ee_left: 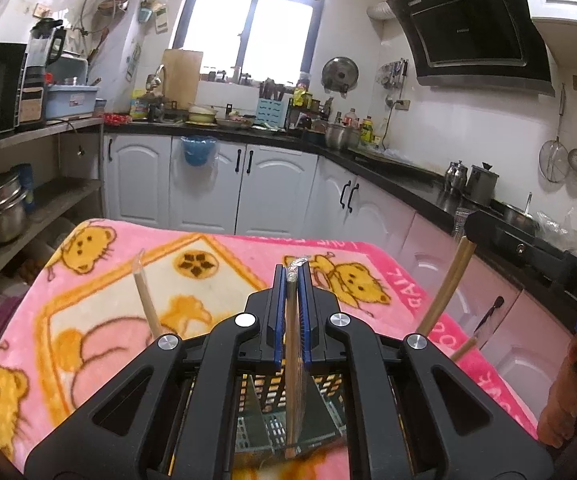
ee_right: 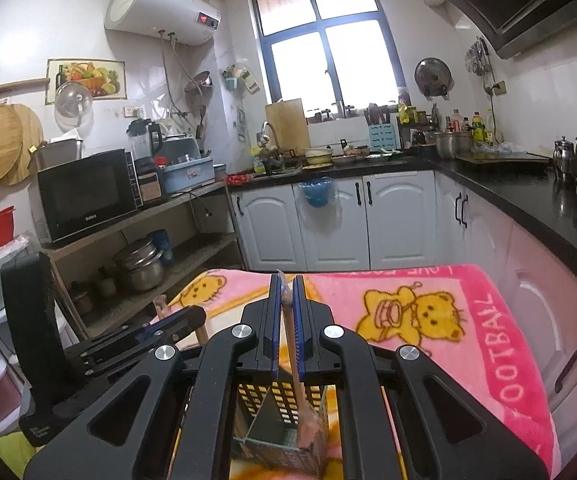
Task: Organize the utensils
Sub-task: 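Lower both chopsticks into the basket and open both grippers, then withdraw both open grippers up from the basket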
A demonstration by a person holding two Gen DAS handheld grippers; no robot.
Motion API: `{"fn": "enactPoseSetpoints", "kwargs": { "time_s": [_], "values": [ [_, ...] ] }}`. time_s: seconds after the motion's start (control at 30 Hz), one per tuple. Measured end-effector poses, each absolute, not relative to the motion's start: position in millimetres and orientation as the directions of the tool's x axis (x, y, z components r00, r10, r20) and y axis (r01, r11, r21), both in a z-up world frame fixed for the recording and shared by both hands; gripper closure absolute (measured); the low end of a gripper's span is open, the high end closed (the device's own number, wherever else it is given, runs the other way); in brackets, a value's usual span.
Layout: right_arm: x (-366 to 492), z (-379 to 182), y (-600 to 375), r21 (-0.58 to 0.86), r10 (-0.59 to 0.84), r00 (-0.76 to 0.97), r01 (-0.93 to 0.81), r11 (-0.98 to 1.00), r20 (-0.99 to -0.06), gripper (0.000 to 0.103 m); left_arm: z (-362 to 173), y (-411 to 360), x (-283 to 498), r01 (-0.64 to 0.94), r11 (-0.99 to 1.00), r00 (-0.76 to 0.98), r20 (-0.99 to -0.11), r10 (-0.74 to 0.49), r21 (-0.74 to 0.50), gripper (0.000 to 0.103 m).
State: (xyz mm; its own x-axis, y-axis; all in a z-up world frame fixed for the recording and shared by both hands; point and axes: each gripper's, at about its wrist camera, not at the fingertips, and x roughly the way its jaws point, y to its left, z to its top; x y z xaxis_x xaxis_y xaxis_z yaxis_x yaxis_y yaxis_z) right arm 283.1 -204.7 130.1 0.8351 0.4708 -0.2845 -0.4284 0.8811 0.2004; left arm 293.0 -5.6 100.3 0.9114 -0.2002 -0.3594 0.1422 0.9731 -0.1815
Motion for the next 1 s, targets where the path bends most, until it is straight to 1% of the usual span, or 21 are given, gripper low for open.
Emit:
{"fn": "enactPoseSetpoints", "kwargs": {
  "time_s": [0.07, 0.1, 0.13, 0.2, 0.27, 0.33, 0.4, 0.53, 0.6, 0.67, 0.73, 0.8, 0.83, 0.9, 1.0],
  "values": [
    [282, 127, -208, 0.215, 0.478, 0.828, -0.43, 0.877, -0.293, 0.085, 99, -5, 292, 0.14, 0.973, 0.908, -0.369, -0.2, -0.183, 0.1],
    [281, 126, -210, 0.216, 0.474, 0.831, -0.425, 0.879, -0.292, 0.075, 97, -4, 291, 0.139, 0.973, 0.905, -0.375, -0.201, -0.186, 0.1],
    [279, 125, -212, 0.219, 0.469, 0.835, -0.419, 0.881, -0.287, 0.071, 97, -3, 290, 0.139, 0.972, 0.903, -0.379, -0.203, -0.189, 0.1],
    [275, 124, -216, 0.226, 0.466, 0.837, -0.414, 0.882, -0.286, 0.071, 96, -2, 288, 0.137, 0.972, 0.901, -0.382, -0.203, -0.193, 0.1],
    [271, 123, -220, 0.236, 0.468, 0.836, -0.412, 0.88, -0.286, 0.068, 95, 0, 284, 0.137, 0.97, 0.9, -0.384, -0.206, -0.199, 0.098],
    [268, 122, -222, 0.241, 0.47, 0.836, -0.413, 0.879, -0.284, 0.062, 95, 2, 282, 0.136, 0.969, 0.898, -0.387, -0.209, -0.207, 0.094],
    [264, 119, -226, 0.24, 0.467, 0.838, -0.41, 0.88, -0.283, 0.058, 95, 4, 278, 0.135, 0.968, 0.898, -0.387, -0.21, -0.211, 0.084],
    [260, 116, -230, 0.238, 0.458, 0.839, -0.4, 0.885, -0.295, 0.057, 97, 6, 271, 0.135, 0.966, 0.898, -0.384, -0.213, -0.221, 0.079],
    [257, 115, -232, 0.237, 0.459, 0.838, -0.401, 0.885, -0.296, 0.055, 97, 8, 267, 0.13, 0.965, 0.899, -0.384, -0.211, -0.226, 0.067],
    [253, 113, -233, 0.231, 0.455, 0.84, -0.4, 0.887, -0.295, 0.051, 97, 10, 263, 0.127, 0.965, 0.898, -0.388, -0.211, -0.229, 0.063],
    [249, 112, -233, 0.225, 0.453, 0.841, -0.4, 0.889, -0.295, 0.051, 98, 11, 260, 0.125, 0.965, 0.896, -0.392, -0.211, -0.232, 0.06],
    [245, 110, -233, 0.217, 0.455, 0.839, -0.405, 0.888, -0.297, 0.05, 98, 13, 255, 0.128, 0.962, 0.892, -0.396, -0.218, -0.241, 0.052],
    [243, 110, -232, 0.212, 0.455, 0.839, -0.407, 0.889, -0.298, 0.049, 99, 14, 252, 0.128, 0.962, 0.891, -0.397, -0.219, -0.242, 0.05],
    [239, 108, -232, 0.205, 0.455, 0.838, -0.409, 0.889, -0.3, 0.046, 100, 15, 247, 0.124, 0.962, 0.894, -0.394, -0.215, -0.243, 0.04],
    [233, 104, -230, 0.195, 0.455, 0.837, -0.412, 0.89, -0.306, 0.045, 100, 19, 240, 0.117, 0.959, 0.892, -0.397, -0.215, -0.257, 0.032]
  ]
}}
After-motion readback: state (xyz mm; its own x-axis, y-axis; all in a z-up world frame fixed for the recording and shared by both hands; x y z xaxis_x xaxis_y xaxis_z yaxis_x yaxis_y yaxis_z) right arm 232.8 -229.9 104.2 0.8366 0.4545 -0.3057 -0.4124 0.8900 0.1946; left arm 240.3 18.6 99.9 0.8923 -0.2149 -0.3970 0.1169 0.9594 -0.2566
